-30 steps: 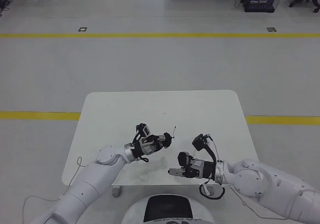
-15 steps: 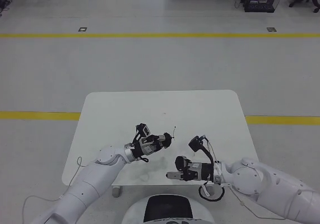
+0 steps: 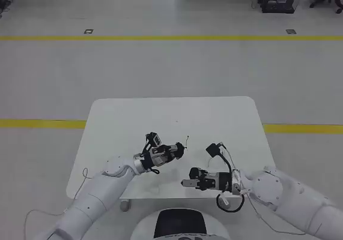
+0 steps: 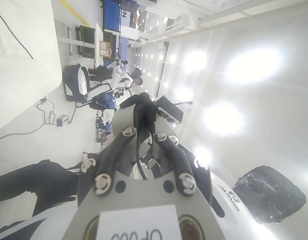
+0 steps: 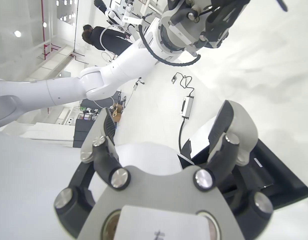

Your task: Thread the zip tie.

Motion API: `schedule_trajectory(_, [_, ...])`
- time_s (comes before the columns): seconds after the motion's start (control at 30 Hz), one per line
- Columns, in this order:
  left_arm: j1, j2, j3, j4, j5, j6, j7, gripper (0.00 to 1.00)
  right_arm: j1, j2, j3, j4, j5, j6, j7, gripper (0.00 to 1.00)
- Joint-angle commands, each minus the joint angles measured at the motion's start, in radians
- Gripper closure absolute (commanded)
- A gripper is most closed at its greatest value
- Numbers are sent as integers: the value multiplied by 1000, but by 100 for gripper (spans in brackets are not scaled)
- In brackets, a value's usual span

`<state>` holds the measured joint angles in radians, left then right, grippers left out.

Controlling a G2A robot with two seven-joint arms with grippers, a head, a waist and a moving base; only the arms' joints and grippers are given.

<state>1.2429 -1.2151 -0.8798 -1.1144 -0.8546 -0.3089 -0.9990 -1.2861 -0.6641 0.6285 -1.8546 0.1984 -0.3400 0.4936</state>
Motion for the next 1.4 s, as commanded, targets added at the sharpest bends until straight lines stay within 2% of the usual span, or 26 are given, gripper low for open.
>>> schedule_trajectory(0.0, [0, 0, 0, 0, 0, 0, 0, 100, -27, -6, 44, 4, 20, 0, 34, 0])
schedule_trajectory(0.23, [0, -1, 2, -2, 1, -1, -2, 100, -112, -36, 180, 15, 54, 0, 166, 0])
schedule_trajectory(0.67, [0, -3, 5, 1, -5, -2, -6, 100, -116, -40, 178, 14, 50, 1, 162, 0])
schedule_trajectory(0.73, [2, -2, 2, 2, -6, -3, -9, 100, -117, -42, 187, 28, 82, 0, 182, 0])
schedule_trajectory(1.07, [8, 0, -5, -1, -12, -10, -17, 100, -156, -59, 310, 84, 290, 0, 402, 0])
schedule_trajectory(1.2, [11, 2, -9, -5, -12, -11, -18, 100, -175, -80, 364, 117, 342, 0, 492, 0])
schedule_trajectory(1.33, [15, 3, -13, -10, -17, -14, -18, 100, -195, -107, 403, 153, 350, 0, 540, 0])
schedule_trajectory(1.37, [18, 3, -19, -13, -22, -31, -9, 100, -202, -116, 408, 164, 354, 0, 557, 0])
